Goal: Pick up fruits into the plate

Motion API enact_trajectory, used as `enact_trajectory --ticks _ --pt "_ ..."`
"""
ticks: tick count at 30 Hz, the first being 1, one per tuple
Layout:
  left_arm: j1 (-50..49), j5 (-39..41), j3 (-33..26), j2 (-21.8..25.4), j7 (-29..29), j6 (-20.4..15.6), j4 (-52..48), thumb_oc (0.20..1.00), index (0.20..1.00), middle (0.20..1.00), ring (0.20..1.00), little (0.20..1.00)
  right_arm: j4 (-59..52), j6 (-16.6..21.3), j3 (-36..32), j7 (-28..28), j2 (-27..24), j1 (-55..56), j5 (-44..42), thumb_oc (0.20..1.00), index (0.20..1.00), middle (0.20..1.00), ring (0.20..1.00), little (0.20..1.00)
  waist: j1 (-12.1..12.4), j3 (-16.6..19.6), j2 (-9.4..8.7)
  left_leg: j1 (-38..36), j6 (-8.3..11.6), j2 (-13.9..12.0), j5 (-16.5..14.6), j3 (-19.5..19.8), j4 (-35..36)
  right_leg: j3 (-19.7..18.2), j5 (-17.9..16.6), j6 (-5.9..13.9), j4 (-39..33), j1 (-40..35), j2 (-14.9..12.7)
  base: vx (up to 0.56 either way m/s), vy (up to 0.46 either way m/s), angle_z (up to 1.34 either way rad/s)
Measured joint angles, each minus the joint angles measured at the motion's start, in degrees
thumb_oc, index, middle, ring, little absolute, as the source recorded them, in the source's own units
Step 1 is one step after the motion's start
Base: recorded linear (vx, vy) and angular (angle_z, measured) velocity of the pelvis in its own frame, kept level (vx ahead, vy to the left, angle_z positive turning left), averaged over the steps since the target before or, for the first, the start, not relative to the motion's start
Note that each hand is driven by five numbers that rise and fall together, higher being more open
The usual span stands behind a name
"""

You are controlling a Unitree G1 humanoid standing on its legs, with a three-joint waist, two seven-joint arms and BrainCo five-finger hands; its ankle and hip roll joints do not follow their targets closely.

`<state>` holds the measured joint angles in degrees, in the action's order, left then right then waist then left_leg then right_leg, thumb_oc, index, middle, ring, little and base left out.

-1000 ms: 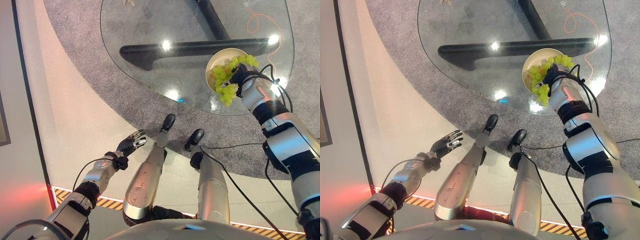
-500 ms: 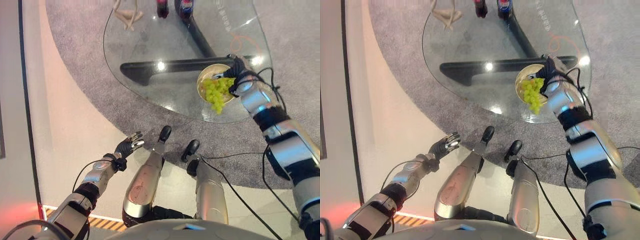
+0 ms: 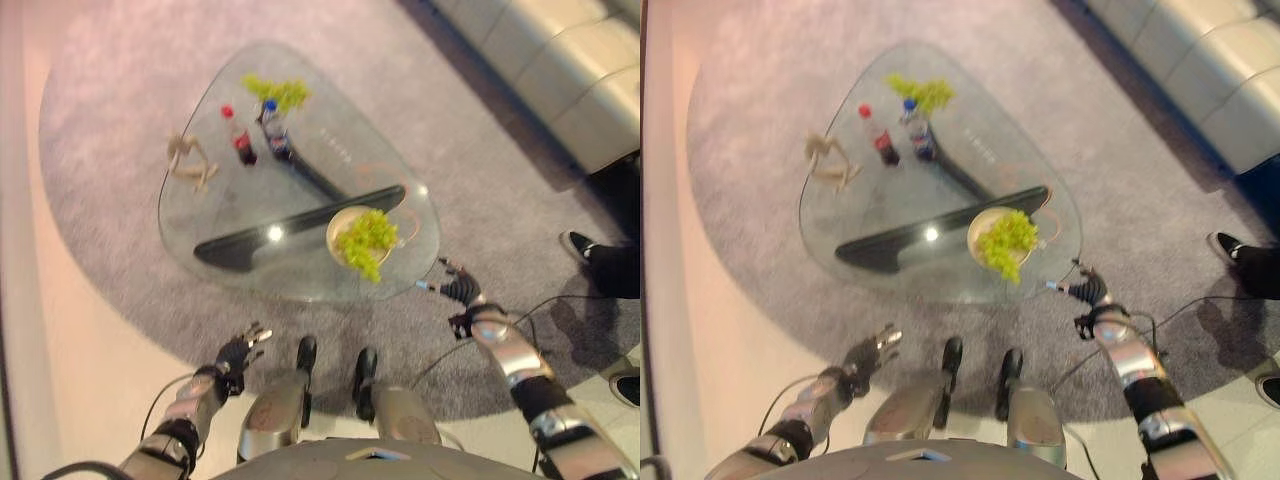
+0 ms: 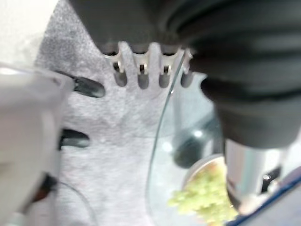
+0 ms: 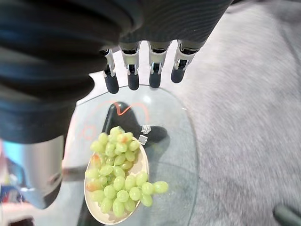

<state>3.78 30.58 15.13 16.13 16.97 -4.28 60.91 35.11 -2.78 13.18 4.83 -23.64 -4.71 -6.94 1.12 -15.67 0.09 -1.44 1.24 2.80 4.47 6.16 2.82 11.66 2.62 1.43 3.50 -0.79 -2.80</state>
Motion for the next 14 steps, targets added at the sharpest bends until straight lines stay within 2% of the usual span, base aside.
enact_trajectory --ticks 2,5,8,10,14 --pt "-2.1 -3.9 -1.5 -0.6 -0.1 0.5 1.4 1.0 1.0 1.0 1.0 1.0 6.9 1.5 -1.0 -2.7 3.7 3.6 -2.4 1.0 1.0 1.0 1.0 1.0 -0.5 3.2 -0.01 -2.5 0.05 -0.5 -0.2 -0.5 1.8 -0.2 -0.1 -0.09 -1.8 -2.1 0.6 0.06 -0.041 -0.09" --pt "-3.3 -8.2 -2.1 -1.3 -0.1 1.0 4.3 1.0 1.0 1.0 1.0 1.0 20.6 5.2 -4.4 -6.8 8.1 4.0 -6.4 1.0 1.0 1.0 1.0 1.0 -1.3 5.3 0.14 -4.9 0.16 -0.8 -0.7 -1.1 2.3 -0.7 -0.1 -0.17 -3.6 -5.2 1.1 0.04 -0.036 -0.08" --pt "-4.6 -11.2 -2.1 -2.3 0.0 2.0 6.2 1.0 1.0 1.0 1.0 1.0 27.2 6.7 -6.4 -12.1 9.5 6.6 -11.7 1.0 1.0 1.0 1.0 1.0 -1.6 7.0 0.81 -6.1 0.11 -1.0 -1.5 -2.1 2.5 -1.9 -0.1 -0.21 -4.1 -6.0 1.4 0.02 -0.013 -0.19" --pt "-5.7 -13.3 -2.1 -2.6 0.2 2.8 8.2 1.0 1.0 1.0 1.0 1.0 31.6 7.3 -8.1 -15.2 10.0 8.2 -13.9 1.0 1.0 1.0 1.0 1.0 -2.7 7.9 1.15 -6.8 0.0 -1.1 -1.8 -2.5 2.6 -2.1 -0.2 -0.25 -4.7 -6.8 1.5 0.03 -0.002 -0.11" --pt "-7.8 -14.8 -3.4 -3.1 -0.3 4.2 9.0 1.0 1.0 1.0 1.0 1.0 35.5 7.6 -9.0 -16.8 10.7 10.9 -13.7 1.0 1.0 1.0 1.0 1.0 -3.1 9.8 1.19 -7.5 -0.18 -1.5 -2.1 -4.1 2.6 -3.7 -0.3 -0.49 -4.7 -6.9 1.9 0.0 -0.005 -0.21"
